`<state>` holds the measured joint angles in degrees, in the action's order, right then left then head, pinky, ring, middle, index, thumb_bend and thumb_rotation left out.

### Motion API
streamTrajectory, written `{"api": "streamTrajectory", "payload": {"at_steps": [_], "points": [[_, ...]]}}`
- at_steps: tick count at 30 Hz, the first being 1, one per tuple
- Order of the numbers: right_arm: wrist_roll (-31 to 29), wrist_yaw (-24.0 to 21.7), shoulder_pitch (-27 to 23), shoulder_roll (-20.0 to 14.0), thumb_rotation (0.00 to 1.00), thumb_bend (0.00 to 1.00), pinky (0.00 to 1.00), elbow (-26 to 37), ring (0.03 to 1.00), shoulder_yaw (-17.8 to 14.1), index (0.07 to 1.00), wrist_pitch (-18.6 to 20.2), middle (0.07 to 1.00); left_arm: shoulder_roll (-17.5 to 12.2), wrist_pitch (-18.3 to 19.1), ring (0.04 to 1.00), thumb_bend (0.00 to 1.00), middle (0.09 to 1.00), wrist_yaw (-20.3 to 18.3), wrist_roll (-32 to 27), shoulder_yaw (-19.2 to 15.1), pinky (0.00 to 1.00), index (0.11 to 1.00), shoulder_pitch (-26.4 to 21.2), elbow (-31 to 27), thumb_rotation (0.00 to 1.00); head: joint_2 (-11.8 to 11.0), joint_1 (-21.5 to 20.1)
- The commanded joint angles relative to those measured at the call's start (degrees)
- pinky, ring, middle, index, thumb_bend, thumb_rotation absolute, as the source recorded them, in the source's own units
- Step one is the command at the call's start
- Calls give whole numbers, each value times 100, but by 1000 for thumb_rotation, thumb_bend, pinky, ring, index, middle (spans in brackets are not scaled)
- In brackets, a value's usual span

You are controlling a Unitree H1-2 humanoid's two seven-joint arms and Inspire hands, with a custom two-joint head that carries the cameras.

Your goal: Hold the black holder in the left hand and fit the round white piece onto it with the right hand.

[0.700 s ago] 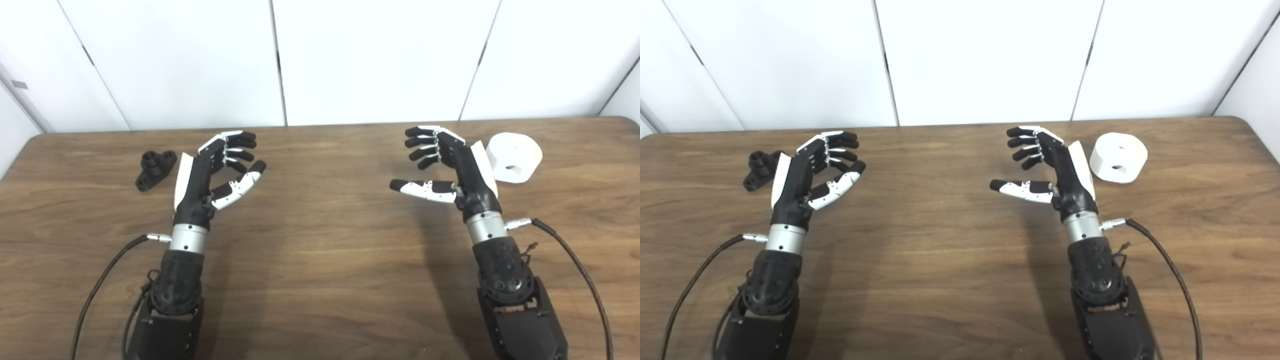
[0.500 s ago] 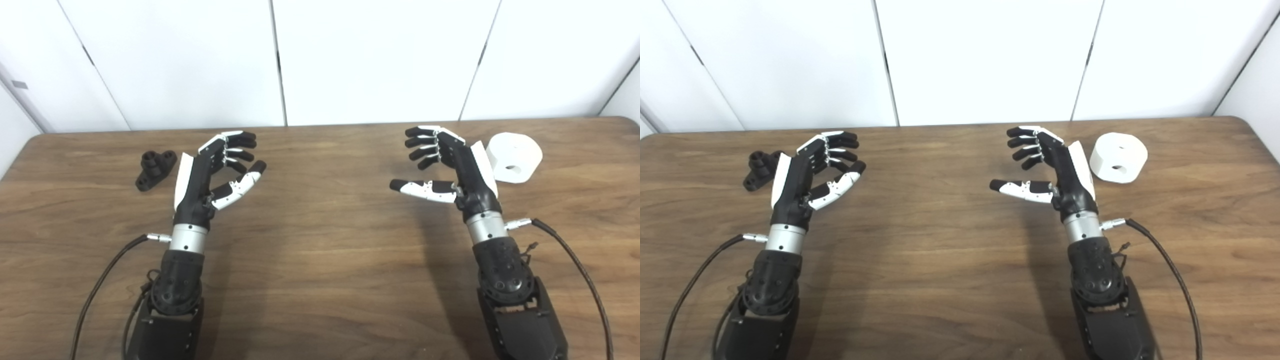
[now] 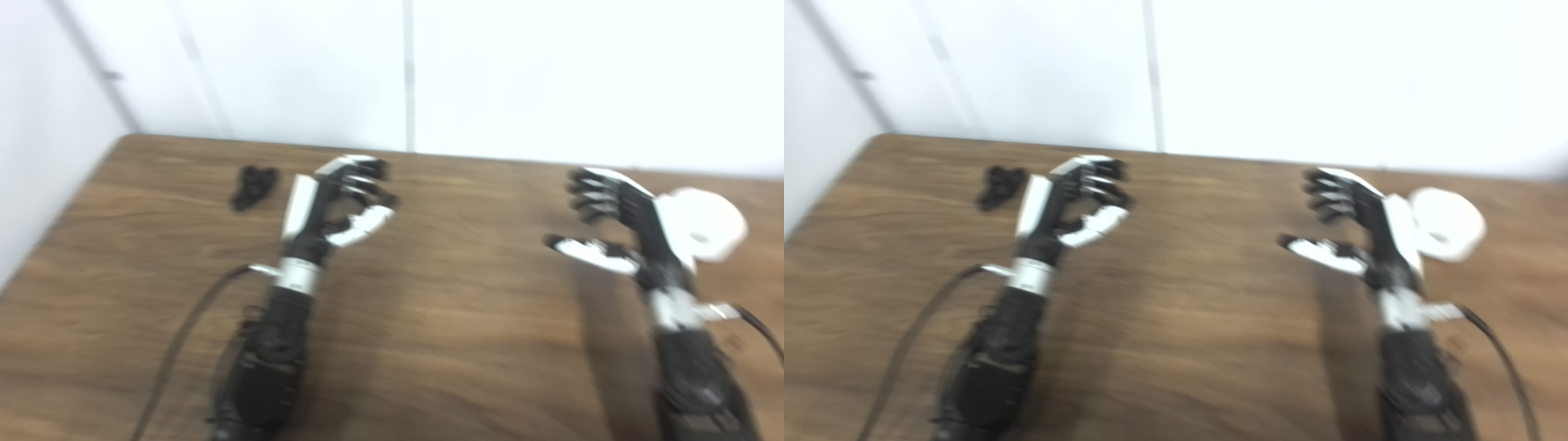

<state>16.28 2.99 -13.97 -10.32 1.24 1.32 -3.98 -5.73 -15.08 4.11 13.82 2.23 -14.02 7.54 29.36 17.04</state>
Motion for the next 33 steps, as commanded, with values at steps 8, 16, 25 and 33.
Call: {"api": "streamTrajectory", "payload": {"at_steps": [8, 16, 25, 33], "points": [[-174, -19, -36, -39, 15, 637, 502, 168, 600, -142, 679, 28, 664, 116, -457, 575, 549, 655, 274, 303, 51, 469, 652, -208, 316, 127, -181, 281], [-309, -102, -11, -55, 0, 651, 511, 306, 603, -194, 682, 194, 667, 169, -386, 586, 564, 655, 276, 237, 40, 484, 650, -216, 335, 115, -223, 326], [-403, -154, 20, -111, 0, 653, 512, 354, 598, -233, 680, 210, 662, -153, -143, 566, 660, 641, 65, 221, -71, 473, 650, -168, -106, 120, -216, 287], [-422, -194, 32, -198, 0, 653, 504, 339, 593, -282, 669, 197, 657, -595, 330, 612, 658, 678, -19, 715, -119, 454, 638, -303, -476, 68, -236, 383]]}}
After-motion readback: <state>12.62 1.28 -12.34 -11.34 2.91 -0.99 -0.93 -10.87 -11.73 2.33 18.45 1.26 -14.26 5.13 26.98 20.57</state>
